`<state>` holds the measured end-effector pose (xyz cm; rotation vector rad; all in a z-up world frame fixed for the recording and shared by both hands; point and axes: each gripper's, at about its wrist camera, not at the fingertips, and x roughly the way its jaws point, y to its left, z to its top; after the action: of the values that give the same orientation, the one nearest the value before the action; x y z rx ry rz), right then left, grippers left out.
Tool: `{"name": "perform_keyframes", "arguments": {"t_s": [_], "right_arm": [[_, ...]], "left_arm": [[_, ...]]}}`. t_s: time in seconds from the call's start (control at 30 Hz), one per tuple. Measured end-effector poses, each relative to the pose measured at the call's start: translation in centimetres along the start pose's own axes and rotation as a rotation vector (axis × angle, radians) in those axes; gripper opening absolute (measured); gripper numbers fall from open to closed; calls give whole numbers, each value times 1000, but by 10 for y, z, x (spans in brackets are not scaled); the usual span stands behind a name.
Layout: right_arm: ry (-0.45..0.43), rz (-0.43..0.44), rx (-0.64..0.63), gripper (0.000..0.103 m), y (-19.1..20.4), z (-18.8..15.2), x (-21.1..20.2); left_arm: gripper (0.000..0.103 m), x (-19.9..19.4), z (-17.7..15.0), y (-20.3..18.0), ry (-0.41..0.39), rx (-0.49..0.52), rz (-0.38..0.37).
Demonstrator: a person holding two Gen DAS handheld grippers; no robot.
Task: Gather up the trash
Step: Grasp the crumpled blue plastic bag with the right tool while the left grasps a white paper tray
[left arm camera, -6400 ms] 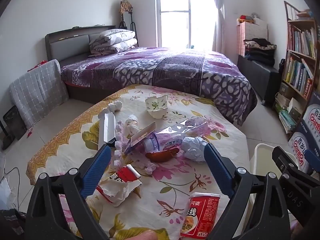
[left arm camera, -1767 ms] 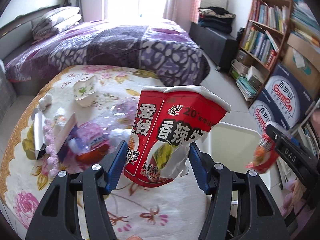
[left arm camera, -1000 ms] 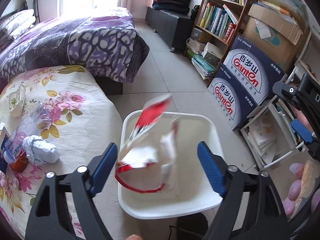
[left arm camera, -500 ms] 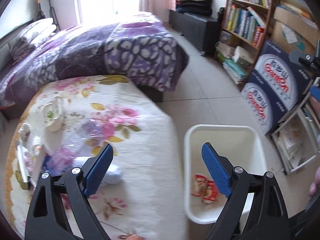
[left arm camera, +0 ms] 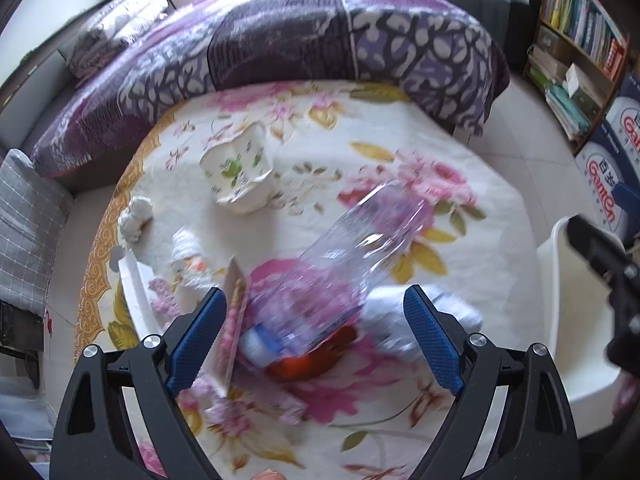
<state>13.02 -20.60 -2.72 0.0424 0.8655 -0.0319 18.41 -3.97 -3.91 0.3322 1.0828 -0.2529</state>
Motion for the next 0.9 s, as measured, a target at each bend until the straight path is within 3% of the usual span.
{"name": "perform_keyframes", "arguments": {"t_s": [0.27,0.47,0.67,0.73,0.8,0.9], "right_arm": [[168,177,-255,96,67,-15,42],[201,172,-367,96,97,-23,59],[207,184,-366,95,102,-21,68],[217,182,-364,92,104,-22,73],[241,193,-361,78,106,-23,78],[268,214,-354,68,107,-25,82]], "left_arm": [[88,32,-29,49,176,60,-44],[85,36,-34,64,171,79,-44],[72,46,-31,86,193,30,-48],[64,50,-31,87,199,18,-42],[55,54,-32,86,205,23,-27],[53,54,-31,86,206,21,-55]]}}
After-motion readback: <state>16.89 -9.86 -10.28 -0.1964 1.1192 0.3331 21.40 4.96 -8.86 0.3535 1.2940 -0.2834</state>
